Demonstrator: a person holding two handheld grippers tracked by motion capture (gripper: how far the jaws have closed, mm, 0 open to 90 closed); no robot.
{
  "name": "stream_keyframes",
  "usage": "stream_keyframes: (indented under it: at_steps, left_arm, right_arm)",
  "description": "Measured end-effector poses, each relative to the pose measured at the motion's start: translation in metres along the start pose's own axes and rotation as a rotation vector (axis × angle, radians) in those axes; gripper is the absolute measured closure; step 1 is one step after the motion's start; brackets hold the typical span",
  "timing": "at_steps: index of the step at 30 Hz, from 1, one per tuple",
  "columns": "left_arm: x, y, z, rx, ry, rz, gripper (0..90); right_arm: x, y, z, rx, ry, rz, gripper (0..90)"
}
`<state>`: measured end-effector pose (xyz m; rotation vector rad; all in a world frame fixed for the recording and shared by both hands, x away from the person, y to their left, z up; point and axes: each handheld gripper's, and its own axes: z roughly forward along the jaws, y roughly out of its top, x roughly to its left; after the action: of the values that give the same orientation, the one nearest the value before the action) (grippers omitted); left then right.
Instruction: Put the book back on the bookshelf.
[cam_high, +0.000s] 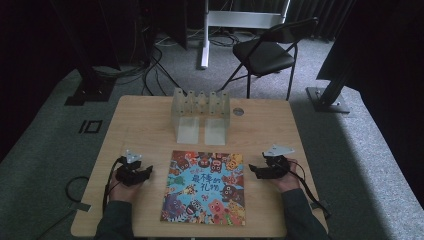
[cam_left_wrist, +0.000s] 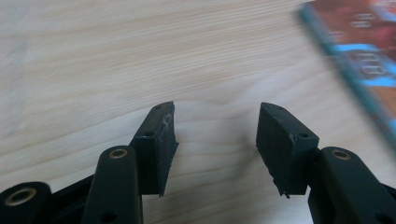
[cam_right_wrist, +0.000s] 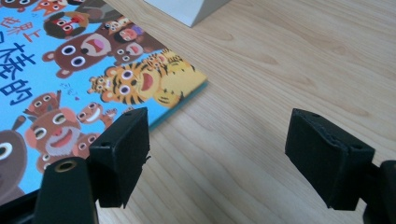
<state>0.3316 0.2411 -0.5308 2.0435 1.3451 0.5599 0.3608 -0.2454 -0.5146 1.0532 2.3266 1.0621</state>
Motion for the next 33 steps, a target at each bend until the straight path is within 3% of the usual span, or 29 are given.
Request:
stream_keyframes:
  at_steps: [1,3,5,13,19,22,24,28,31,33]
  left_arm:
    - [0.000,0.000,0.000,0.000,0.000,0.000,44.9]
    - [-0.017,0.002,-0.003,-0.012,-0.049,0.056,41.8]
    - [-0.026,0.003,-0.003,-0.013,-0.077,0.081,40.1]
    - [-0.045,0.001,-0.007,-0.054,-0.165,0.123,36.5]
    - [-0.057,-0.001,-0.011,-0.060,-0.208,0.144,36.5]
    - [-0.063,-0.001,-0.012,-0.067,-0.207,0.166,36.5]
    - [-0.072,-0.002,-0.011,-0.067,-0.222,0.194,36.5]
    - [-0.082,-0.003,-0.010,-0.059,-0.241,0.211,36.4]
    - [-0.091,-0.003,-0.010,-0.058,-0.259,0.234,35.8]
    - [-0.100,-0.004,-0.011,-0.057,-0.274,0.253,34.8]
  right_arm:
    - [0.001,0.002,0.001,-0.002,0.003,-0.003,21.6]
    - [0.003,0.005,0.002,-0.001,0.009,-0.016,21.5]
    - [0.005,0.010,0.004,-0.004,0.016,-0.027,21.3]
    - [0.015,0.029,0.015,-0.005,0.046,-0.087,20.4]
    - [0.023,0.041,0.030,0.013,0.076,-0.118,19.2]
    - [0.023,0.042,0.040,0.027,0.096,-0.111,18.7]
    - [0.021,0.040,0.047,0.038,0.113,-0.087,17.7]
    - [0.015,0.039,0.060,0.040,0.164,-0.038,17.7]
    - [0.014,0.039,0.062,0.041,0.169,-0.031,17.7]
    - [0.014,0.035,0.069,0.076,0.157,-0.031,17.7]
